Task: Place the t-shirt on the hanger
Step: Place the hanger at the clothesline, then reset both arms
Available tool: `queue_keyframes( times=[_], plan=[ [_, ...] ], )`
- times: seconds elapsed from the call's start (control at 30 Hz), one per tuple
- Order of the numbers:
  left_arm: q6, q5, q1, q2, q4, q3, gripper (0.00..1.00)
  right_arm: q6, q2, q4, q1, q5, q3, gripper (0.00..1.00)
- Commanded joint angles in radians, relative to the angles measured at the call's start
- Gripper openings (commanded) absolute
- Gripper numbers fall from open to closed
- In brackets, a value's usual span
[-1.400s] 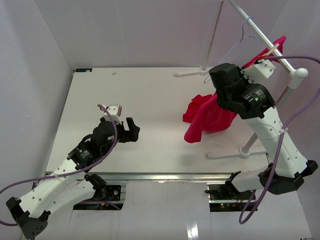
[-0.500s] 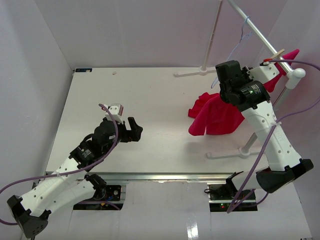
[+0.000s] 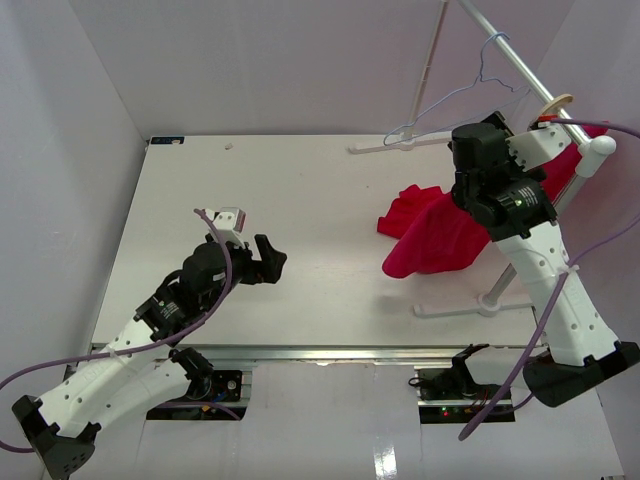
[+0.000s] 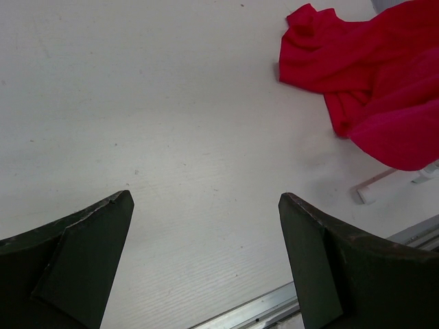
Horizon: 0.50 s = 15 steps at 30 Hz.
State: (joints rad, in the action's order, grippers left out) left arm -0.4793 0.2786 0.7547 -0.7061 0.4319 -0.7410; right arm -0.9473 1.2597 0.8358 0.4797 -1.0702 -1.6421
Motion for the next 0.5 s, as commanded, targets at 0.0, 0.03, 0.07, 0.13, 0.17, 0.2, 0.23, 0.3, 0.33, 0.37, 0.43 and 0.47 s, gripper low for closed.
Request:
queue_keyframes(
  times=[0.0, 0.03, 0.07, 0.13, 0.17, 0.2, 0.23, 0.3, 0.33, 0.37, 0.43, 0.47],
  plan=[
    [-0.004, -0.046, 0.002, -0.012, -0.053, -0.013, 0.98, 0.152, -0.053, -0.092, -0.003, 0.043, -0.022, 0.92],
    [-0.005, -0.065, 0.002, -0.022, -0.064, -0.02, 0.98, 0.185, -0.05, -0.093, -0.003, 0.07, -0.021, 0.91],
    [-0.007, -0.085, 0.002, -0.032, -0.075, -0.027, 0.98, 0.218, -0.046, -0.093, -0.003, 0.098, -0.02, 0.9],
    [-0.007, -0.136, 0.0, -0.062, -0.103, -0.039, 0.98, 0.245, -0.032, -0.053, -0.003, 0.152, -0.026, 0.9],
    [-0.007, -0.154, 0.0, -0.076, -0.112, -0.043, 0.98, 0.251, -0.027, -0.025, -0.003, 0.191, -0.032, 0.9],
    [-0.007, -0.173, 0.0, -0.089, -0.121, -0.048, 0.98, 0.256, -0.021, 0.003, -0.003, 0.231, -0.038, 0.9],
    [-0.003, -0.202, 0.001, -0.103, -0.127, -0.054, 0.98, 0.251, -0.021, 0.037, -0.003, 0.245, -0.037, 0.9],
    [0.009, -0.238, 0.001, -0.129, -0.134, -0.063, 0.98, 0.246, -0.036, 0.085, -0.001, 0.255, -0.013, 0.9],
    [0.011, -0.257, 0.002, -0.135, -0.138, -0.063, 0.98, 0.247, -0.048, 0.092, -0.001, 0.252, 0.003, 0.9],
    [0.011, -0.281, 0.002, -0.137, -0.15, -0.057, 0.98, 0.251, -0.065, 0.091, 0.0, 0.244, 0.026, 0.9],
    [0.009, -0.33, 0.002, -0.128, -0.199, -0.029, 0.98, 0.271, -0.115, 0.074, 0.001, 0.226, 0.088, 0.9],
    [0.007, -0.355, 0.001, -0.119, -0.227, -0.01, 0.98, 0.284, -0.133, 0.066, 0.0, 0.218, 0.104, 0.9]
  ],
)
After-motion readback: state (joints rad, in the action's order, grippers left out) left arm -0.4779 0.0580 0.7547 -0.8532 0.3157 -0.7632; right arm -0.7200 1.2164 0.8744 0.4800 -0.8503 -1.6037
